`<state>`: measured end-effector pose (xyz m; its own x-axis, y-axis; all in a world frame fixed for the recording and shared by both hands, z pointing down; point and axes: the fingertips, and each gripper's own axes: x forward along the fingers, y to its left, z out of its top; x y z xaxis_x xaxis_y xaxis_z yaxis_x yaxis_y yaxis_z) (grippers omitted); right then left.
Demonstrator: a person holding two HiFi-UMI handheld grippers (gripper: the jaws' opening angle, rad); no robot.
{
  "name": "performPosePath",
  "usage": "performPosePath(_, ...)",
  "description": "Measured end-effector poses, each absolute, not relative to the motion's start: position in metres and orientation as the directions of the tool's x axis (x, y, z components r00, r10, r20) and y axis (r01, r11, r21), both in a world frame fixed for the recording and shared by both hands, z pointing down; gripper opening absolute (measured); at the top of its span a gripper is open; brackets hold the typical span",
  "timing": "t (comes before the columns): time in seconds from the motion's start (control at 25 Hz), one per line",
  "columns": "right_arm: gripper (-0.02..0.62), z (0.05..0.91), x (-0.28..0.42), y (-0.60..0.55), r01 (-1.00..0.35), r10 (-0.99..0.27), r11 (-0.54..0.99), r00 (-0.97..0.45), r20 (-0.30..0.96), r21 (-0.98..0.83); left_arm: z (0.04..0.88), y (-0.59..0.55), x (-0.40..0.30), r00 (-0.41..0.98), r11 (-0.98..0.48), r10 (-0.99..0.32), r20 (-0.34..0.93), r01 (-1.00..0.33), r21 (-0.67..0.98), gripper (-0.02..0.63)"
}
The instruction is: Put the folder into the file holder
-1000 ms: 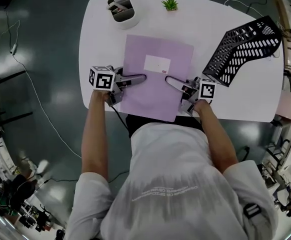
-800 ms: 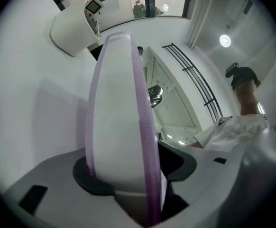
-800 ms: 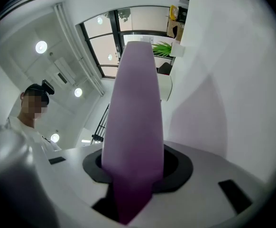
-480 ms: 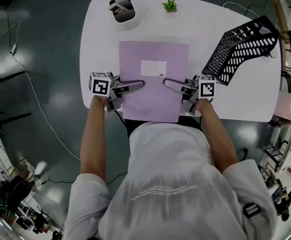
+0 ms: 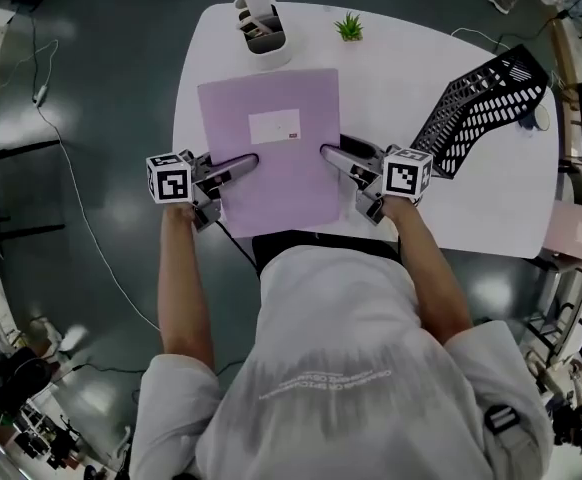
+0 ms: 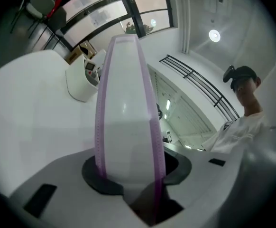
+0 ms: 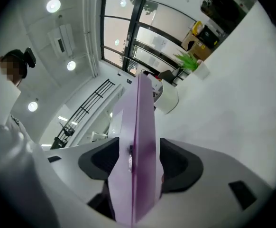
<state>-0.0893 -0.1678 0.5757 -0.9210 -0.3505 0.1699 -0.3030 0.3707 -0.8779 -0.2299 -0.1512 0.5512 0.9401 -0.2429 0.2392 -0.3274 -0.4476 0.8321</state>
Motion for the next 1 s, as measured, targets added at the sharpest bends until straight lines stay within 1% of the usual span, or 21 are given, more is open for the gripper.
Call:
performPosePath(0.04,0.256,0.573,-0.085,-0.174,-0.342,-0.381,0.376,-0.904,0.193,-0.861,0.548,-0.155,-0.237,0.925,-0.455,-0.284,0.253,-0.362,0.814,0.176)
performPosePath(0.08,0.235,0.570,-0.080,-0.180,-0.382,-0.410,0.378,-0.886,0.217,-0.843,0.543,-0.159,-0.243,0.906,-0.460,-0.329,0.265,-0.399,0.794,0.176)
performPosePath(0.16,0.173,0.561,-0.073,-0.188,-0.461,-0.452,0.398,-0.851,0.267,-0.793,0.533,-0.163,-0.251,0.861,-0.469,-0.423,0.281,-0.474,0.745,0.175)
performPosePath(0.28,0.073,0.542,-0.069,-0.193,-0.563,-0.476,0.483,-0.812,0.338,-0.671,0.515,-0.166,-0.255,0.786,-0.497,-0.548,0.287,-0.582,0.644,0.175)
performPosePath(0.36,0.041,0.528,-0.068,-0.197,-0.615,-0.496,0.541,-0.784,0.373,-0.574,0.503,-0.168,-0.252,0.739,-0.513,-0.610,0.284,-0.643,0.569,0.175)
performPosePath(0.48,0.037,0.500,-0.059,-0.205,-0.672,-0.554,0.600,-0.740,0.381,-0.434,0.484,-0.174,-0.246,0.673,-0.515,-0.685,0.279,-0.719,0.467,0.172)
performPosePath(0.64,0.037,0.456,-0.037,-0.217,-0.736,-0.655,0.622,-0.676,0.337,-0.268,0.456,-0.180,-0.246,0.570,-0.470,-0.777,0.268,-0.808,0.357,0.170)
performPosePath(0.84,0.037,0.413,0.000,-0.232,-0.819,-0.771,0.553,-0.572,0.280,-0.152,0.422,-0.184,-0.249,0.465,-0.413,-0.849,0.250,-0.880,0.233,0.170)
performPosePath(1.0,0.037,0.395,0.022,-0.228,-0.861,-0.818,0.496,-0.506,0.273,-0.108,0.400,-0.179,-0.248,0.436,-0.409,-0.870,0.231,-0.899,0.155,0.169)
